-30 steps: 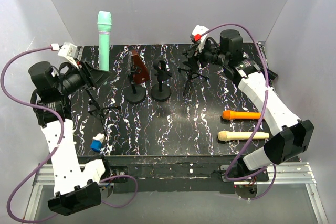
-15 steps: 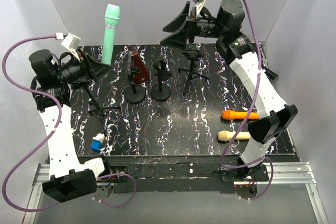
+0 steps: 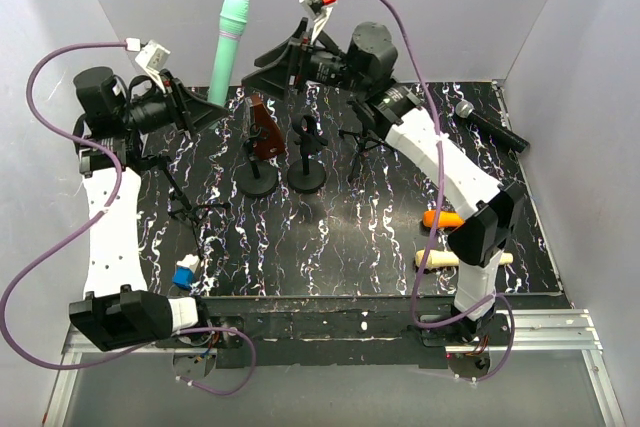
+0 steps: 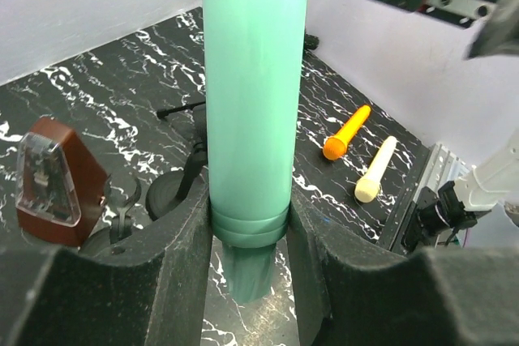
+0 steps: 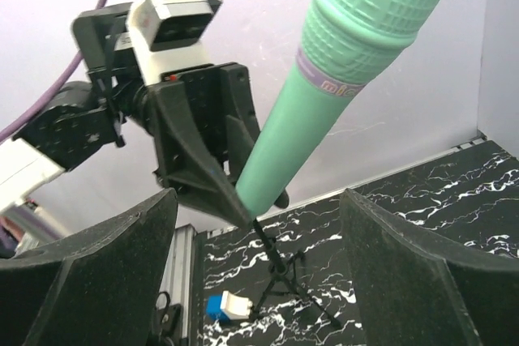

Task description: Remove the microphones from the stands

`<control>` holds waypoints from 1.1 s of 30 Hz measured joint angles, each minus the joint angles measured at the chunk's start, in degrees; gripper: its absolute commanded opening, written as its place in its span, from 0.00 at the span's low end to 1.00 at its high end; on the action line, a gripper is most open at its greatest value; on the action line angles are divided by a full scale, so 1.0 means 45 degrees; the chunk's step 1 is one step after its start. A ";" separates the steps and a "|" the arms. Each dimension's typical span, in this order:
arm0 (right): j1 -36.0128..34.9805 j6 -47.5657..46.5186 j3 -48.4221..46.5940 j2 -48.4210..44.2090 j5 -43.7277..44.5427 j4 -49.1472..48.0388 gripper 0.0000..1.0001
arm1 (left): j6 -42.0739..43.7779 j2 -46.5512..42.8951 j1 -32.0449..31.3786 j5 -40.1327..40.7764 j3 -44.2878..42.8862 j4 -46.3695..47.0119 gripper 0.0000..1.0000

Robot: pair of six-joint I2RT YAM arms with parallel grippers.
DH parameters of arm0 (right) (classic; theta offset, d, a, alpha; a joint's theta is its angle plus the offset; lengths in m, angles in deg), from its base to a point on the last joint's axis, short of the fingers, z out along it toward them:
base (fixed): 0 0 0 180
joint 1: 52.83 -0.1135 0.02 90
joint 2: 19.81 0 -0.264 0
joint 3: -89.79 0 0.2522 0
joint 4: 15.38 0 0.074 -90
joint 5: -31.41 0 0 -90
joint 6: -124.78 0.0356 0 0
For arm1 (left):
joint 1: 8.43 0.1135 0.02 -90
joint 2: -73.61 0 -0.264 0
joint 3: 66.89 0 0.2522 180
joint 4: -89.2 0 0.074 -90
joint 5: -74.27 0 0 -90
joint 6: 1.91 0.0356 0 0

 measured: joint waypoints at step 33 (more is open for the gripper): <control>-0.0194 0.0622 -0.2161 0.1904 0.2875 0.0204 0.55 | 0.0277 0.1389 -0.2273 -0.0316 -0.0680 0.0889 0.00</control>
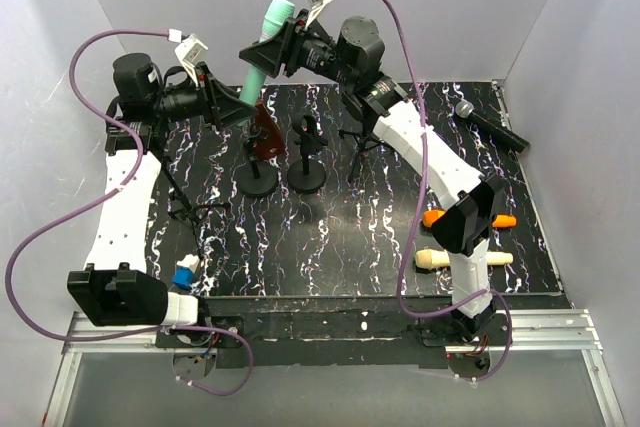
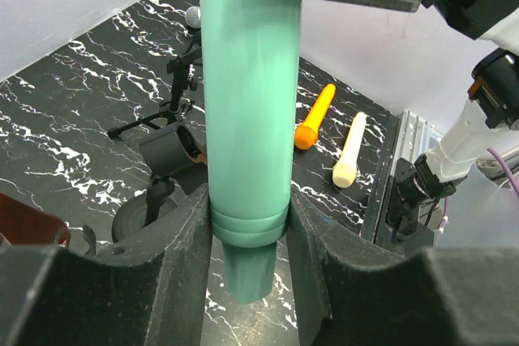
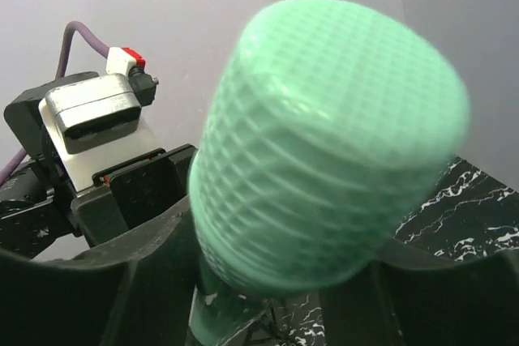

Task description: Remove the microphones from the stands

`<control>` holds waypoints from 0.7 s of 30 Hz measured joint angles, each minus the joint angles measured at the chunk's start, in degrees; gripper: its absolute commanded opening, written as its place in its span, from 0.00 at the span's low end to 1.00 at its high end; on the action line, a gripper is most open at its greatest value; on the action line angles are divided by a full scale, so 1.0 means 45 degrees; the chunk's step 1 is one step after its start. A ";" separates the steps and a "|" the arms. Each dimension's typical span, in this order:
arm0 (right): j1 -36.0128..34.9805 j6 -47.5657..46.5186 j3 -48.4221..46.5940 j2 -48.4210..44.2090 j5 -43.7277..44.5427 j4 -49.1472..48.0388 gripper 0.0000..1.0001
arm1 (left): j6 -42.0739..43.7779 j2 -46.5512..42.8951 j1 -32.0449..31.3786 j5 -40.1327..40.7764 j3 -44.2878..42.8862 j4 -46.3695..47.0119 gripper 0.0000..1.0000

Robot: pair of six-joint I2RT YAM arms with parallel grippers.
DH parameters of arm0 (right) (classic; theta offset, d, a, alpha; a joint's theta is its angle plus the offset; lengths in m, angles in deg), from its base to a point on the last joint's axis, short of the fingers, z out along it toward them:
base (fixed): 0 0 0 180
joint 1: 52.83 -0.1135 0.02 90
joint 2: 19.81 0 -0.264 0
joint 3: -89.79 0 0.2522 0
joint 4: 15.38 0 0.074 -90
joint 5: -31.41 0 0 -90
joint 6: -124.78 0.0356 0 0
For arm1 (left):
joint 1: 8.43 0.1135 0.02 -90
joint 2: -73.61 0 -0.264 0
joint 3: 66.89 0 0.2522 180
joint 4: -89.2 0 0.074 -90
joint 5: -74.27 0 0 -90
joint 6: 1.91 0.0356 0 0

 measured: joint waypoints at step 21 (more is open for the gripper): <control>0.4226 -0.2885 0.3823 -0.5013 -0.2492 0.3240 0.01 | 0.0267 0.0267 -0.0160 0.1428 -0.0437 0.0180 0.66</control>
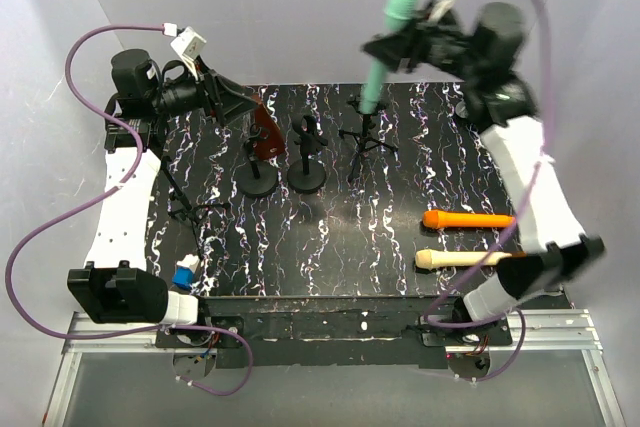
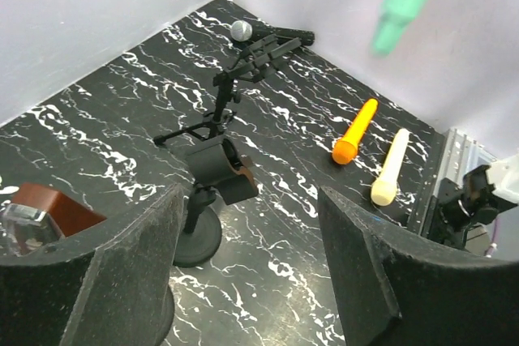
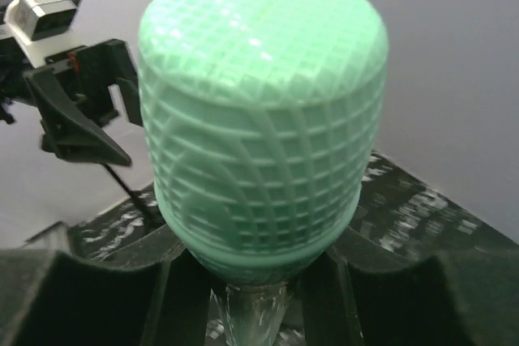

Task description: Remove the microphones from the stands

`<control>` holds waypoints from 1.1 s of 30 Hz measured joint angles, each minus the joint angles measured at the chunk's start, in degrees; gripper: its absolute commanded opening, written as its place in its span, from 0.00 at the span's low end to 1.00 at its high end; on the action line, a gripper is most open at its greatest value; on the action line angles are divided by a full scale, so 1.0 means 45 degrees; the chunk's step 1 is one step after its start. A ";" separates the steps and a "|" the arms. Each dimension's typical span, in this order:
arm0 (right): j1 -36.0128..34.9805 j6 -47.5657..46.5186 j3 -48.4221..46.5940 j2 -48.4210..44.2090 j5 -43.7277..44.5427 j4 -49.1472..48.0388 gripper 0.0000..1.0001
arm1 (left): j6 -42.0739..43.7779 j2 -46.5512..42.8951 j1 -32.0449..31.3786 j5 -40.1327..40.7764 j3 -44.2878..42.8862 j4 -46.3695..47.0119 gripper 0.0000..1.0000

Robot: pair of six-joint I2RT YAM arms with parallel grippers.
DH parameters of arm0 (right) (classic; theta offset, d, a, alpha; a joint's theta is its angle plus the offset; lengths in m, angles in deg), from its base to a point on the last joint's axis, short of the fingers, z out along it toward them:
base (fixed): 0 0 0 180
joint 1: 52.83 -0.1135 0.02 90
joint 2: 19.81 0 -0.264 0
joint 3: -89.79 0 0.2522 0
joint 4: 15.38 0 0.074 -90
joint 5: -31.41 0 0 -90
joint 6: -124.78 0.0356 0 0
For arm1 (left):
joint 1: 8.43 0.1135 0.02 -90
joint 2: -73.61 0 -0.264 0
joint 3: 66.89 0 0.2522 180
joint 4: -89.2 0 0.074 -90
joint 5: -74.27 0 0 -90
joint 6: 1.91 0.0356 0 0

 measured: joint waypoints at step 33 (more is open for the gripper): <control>0.6795 -2.1910 0.6790 0.2919 0.4192 0.8106 0.16 | 0.2467 -0.0209 0.0583 0.6183 -0.3376 -0.3929 0.88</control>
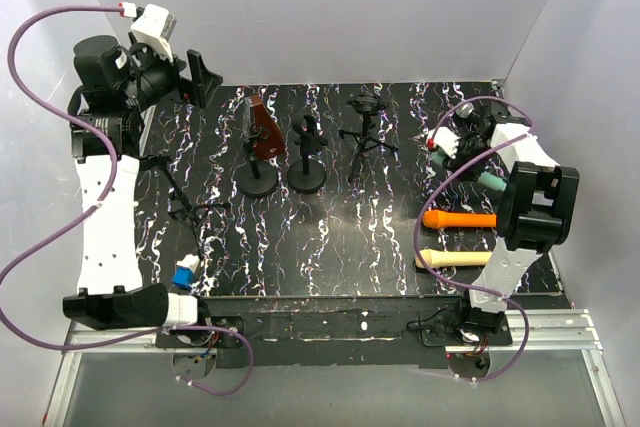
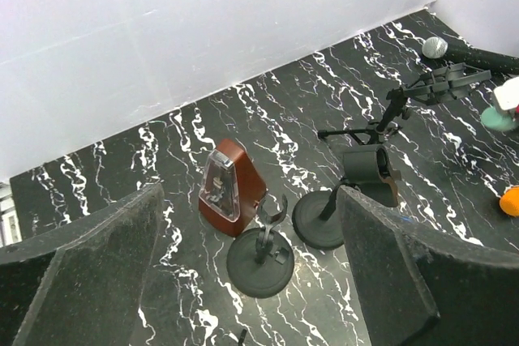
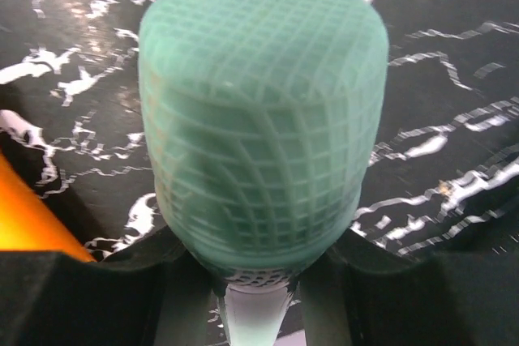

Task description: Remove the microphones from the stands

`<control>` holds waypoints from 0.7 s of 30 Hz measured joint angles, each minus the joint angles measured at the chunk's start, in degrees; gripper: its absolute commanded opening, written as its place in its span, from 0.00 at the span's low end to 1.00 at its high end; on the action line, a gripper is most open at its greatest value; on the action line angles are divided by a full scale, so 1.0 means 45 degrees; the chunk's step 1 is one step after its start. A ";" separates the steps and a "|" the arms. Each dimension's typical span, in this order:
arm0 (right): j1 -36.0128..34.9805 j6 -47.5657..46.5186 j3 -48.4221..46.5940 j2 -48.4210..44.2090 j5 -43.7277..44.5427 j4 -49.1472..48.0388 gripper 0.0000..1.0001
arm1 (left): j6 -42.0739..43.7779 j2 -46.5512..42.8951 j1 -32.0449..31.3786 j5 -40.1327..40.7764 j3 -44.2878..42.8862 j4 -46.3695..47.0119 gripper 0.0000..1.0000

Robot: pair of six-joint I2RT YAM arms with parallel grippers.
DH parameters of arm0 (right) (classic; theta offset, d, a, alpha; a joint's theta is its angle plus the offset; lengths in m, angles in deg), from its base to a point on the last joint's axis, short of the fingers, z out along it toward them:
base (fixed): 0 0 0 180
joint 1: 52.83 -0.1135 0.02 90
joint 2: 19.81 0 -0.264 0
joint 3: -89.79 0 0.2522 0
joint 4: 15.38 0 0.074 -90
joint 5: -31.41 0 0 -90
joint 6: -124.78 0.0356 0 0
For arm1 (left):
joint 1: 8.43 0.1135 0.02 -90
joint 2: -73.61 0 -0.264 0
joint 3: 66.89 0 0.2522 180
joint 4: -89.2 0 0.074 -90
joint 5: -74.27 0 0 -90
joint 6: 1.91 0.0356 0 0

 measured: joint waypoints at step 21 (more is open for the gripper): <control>-0.0534 0.0680 0.0597 0.0340 0.0719 0.2108 0.73 | 0.0622 -0.1792 0.0330 0.5207 0.2929 -0.1642 0.91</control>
